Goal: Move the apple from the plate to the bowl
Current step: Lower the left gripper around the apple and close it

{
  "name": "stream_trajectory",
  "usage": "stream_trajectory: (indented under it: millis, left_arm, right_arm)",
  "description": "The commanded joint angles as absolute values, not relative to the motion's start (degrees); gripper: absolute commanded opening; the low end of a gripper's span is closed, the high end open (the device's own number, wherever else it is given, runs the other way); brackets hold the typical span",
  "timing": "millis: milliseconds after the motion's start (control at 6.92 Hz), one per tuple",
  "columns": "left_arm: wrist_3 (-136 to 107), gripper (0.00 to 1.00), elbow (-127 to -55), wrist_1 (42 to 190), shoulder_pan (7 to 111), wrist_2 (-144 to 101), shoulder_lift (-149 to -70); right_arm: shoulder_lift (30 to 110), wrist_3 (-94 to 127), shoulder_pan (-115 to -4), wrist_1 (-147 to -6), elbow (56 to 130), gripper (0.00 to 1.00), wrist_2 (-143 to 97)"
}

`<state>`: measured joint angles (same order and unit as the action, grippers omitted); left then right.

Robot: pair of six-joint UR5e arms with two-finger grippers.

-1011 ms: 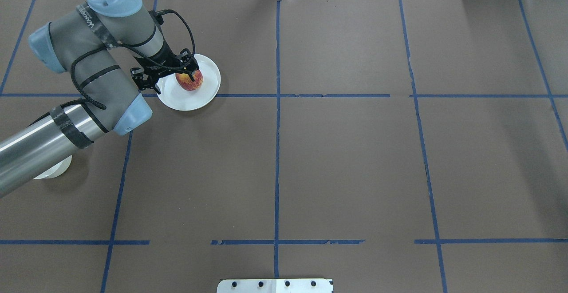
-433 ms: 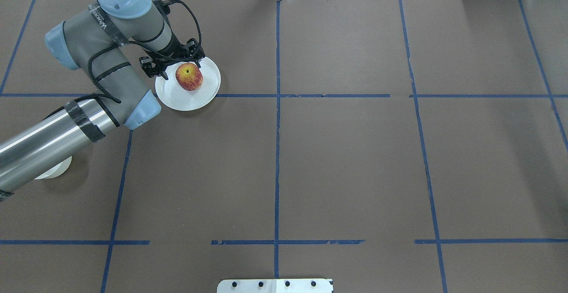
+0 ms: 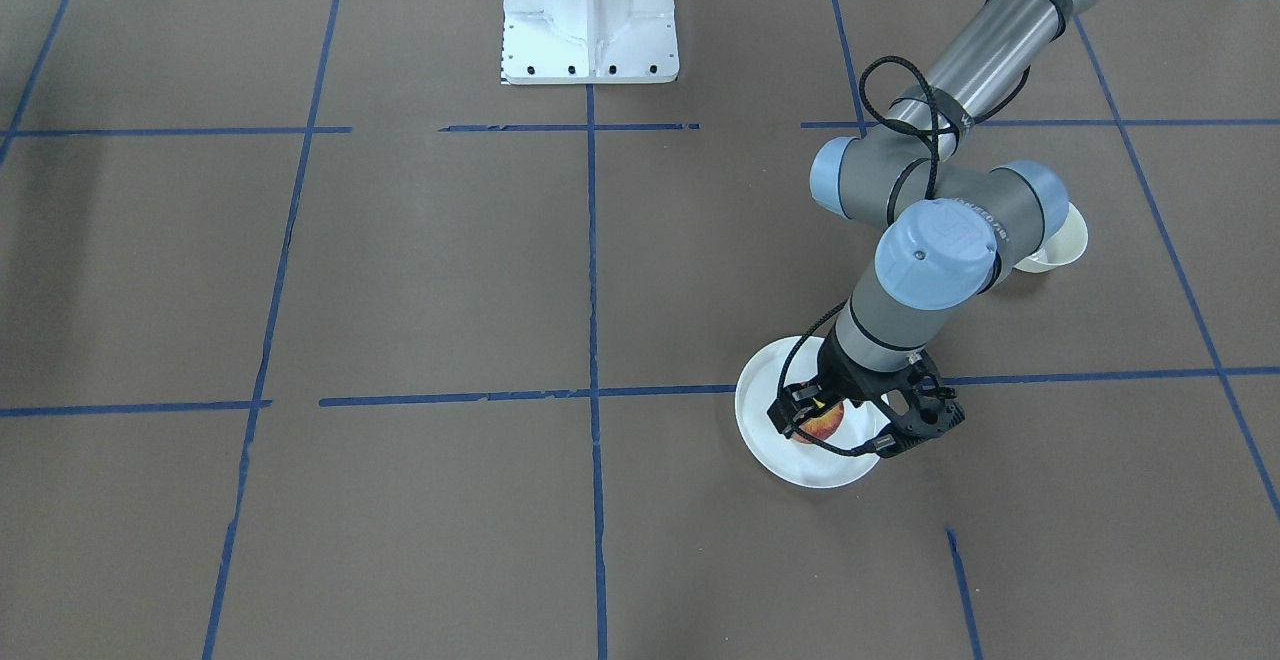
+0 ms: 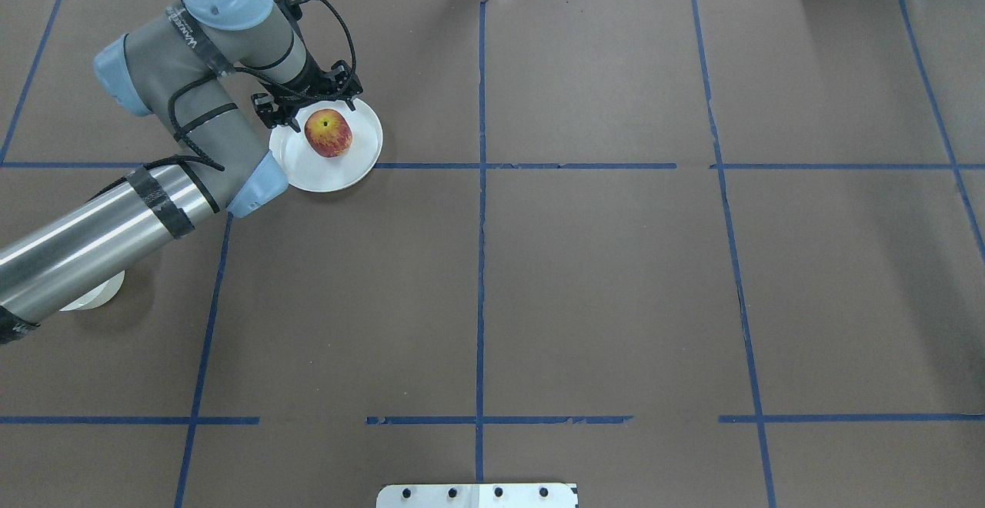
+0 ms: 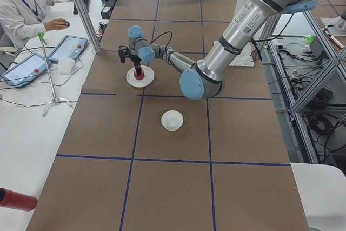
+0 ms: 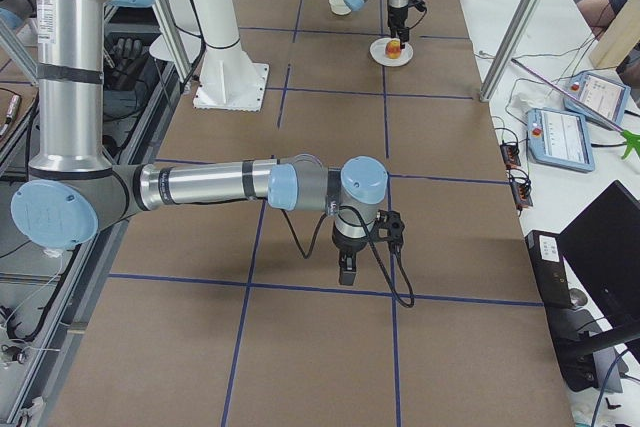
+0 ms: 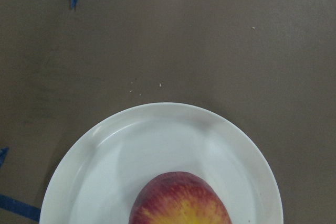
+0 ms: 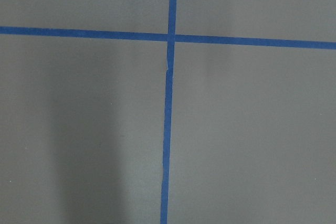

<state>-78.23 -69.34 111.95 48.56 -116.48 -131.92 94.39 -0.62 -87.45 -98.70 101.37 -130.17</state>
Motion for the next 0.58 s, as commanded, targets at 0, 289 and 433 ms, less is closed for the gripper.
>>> stream_trajectory:
  millis: [0, 289, 433]
  left_arm:
    - [-78.8, 1.00, -67.8, 112.3, 47.9, -116.3, -132.3]
    - [-78.9, 1.00, -67.3, 112.0, 47.4, -116.3, -132.0]
    - [-78.9, 1.00, -67.3, 112.0, 47.1, -116.4, -132.0]
  right_arm:
    - [94.4, -0.6, -87.5, -98.7, 101.4, 1.00, -130.2]
    - [94.4, -0.6, -87.5, -98.7, 101.3, 1.00, -130.2]
    - [94.4, -0.6, -87.5, -98.7, 101.3, 1.00, -130.2]
